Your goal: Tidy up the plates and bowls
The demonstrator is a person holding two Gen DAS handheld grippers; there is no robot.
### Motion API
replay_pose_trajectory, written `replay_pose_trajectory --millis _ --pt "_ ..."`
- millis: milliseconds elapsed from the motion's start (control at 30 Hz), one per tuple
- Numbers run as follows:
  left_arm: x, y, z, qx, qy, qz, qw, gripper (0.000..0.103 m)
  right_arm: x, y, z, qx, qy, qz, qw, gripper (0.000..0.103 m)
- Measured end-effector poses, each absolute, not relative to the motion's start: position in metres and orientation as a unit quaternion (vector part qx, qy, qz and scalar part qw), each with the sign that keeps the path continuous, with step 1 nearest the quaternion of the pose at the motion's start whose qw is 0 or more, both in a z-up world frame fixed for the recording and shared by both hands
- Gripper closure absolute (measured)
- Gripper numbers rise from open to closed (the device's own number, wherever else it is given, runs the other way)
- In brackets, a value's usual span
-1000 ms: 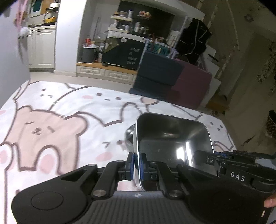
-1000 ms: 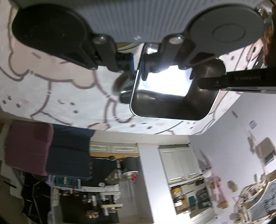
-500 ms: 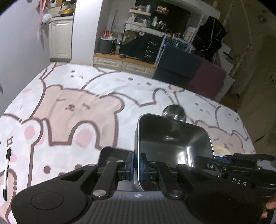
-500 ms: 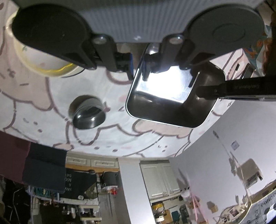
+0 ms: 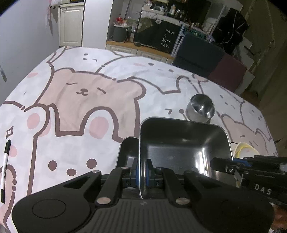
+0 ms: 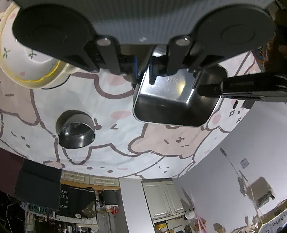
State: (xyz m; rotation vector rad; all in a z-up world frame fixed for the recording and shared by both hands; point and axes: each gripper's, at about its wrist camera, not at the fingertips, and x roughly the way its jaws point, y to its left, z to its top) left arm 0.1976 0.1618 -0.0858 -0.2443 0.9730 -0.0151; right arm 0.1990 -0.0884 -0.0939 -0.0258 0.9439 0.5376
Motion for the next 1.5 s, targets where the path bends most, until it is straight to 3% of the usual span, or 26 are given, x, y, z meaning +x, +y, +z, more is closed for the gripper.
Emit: replay_pose_trajectory --millis 1500 --pt "0.237 0.156 -0.136 -0.005 0.529 0.008 0.848 0.080 0.217 -0.054 -0.130 -0.039 0.514 0.233 0.825 0.083"
